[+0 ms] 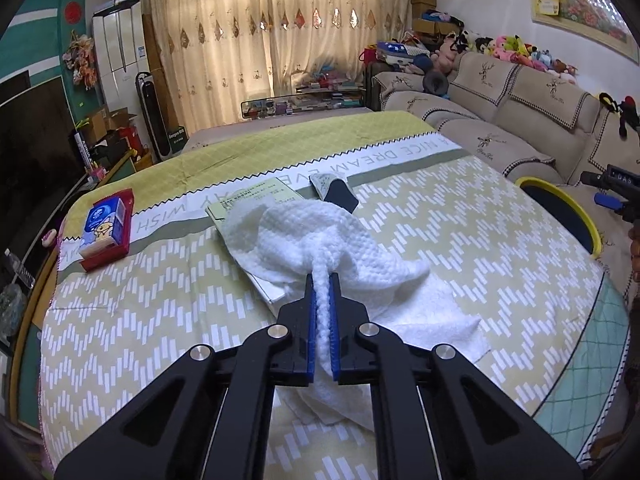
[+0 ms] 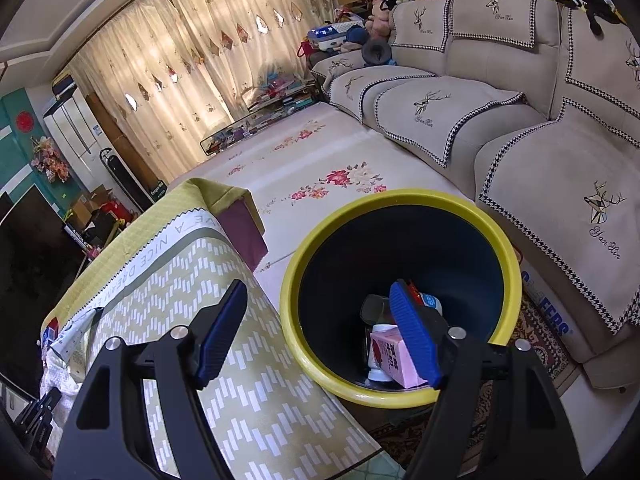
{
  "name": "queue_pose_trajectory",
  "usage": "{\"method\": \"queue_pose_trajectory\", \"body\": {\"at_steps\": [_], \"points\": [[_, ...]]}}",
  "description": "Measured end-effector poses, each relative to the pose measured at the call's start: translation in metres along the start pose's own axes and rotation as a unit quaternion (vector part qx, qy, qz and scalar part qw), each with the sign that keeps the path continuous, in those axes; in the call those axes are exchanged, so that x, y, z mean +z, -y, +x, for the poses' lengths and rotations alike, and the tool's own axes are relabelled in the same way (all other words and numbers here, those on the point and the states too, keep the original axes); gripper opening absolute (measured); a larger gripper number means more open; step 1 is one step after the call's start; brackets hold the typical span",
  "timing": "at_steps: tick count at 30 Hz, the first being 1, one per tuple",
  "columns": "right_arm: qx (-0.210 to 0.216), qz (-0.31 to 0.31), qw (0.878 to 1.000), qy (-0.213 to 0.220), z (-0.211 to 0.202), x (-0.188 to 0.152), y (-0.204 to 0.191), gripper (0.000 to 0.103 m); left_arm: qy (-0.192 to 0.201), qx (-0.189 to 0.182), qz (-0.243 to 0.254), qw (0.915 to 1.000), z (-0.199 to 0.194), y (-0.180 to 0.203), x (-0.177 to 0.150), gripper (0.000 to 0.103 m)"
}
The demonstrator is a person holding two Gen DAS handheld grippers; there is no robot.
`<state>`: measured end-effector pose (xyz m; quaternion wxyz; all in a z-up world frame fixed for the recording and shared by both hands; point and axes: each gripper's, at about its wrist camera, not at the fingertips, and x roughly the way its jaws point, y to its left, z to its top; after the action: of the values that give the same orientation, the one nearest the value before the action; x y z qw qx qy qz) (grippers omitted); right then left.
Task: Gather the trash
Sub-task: 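Carry the white tissue over the bin and release it with the left gripper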
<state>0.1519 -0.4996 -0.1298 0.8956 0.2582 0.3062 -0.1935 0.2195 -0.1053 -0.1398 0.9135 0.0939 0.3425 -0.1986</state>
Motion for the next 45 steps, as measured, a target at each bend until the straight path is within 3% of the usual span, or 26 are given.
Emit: {"method": "queue_pose_trajectory", "body": {"at_steps": [14, 22, 28, 34, 45], "points": [[0.018, 0.009, 0.999, 0.027, -0.029, 0.003, 0.012, 0.07, 0.053, -0.01, -0.008, 0.9985, -0.096, 0.003, 0.041, 0.006], [-0.012, 0.003, 0.999, 0.048, -0.052, 0.007, 0.032, 0.07, 0.08, -0.044, 0.024, 0.9955, -0.119, 0.044, 0.084, 0.006], [-0.036, 0.007, 0.998, 0.052, -0.062, 0.008, 0.06, 0.07, 0.072, -0.111, 0.071, 0.9887, -0.097, 0.114, 0.115, 0.006], [-0.06, 0.028, 0.997, 0.048, -0.065, 0.006, 0.097, 0.07, 0.053, -0.175, 0.113, 0.9767, -0.059, 0.197, 0.142, 0.006], [-0.079, 0.072, 0.993, 0.043, -0.065, 0.004, 0.154, 0.07, 0.001, -0.205, 0.174, 0.9632, 0.034, 0.334, 0.171, 0.006]]}}
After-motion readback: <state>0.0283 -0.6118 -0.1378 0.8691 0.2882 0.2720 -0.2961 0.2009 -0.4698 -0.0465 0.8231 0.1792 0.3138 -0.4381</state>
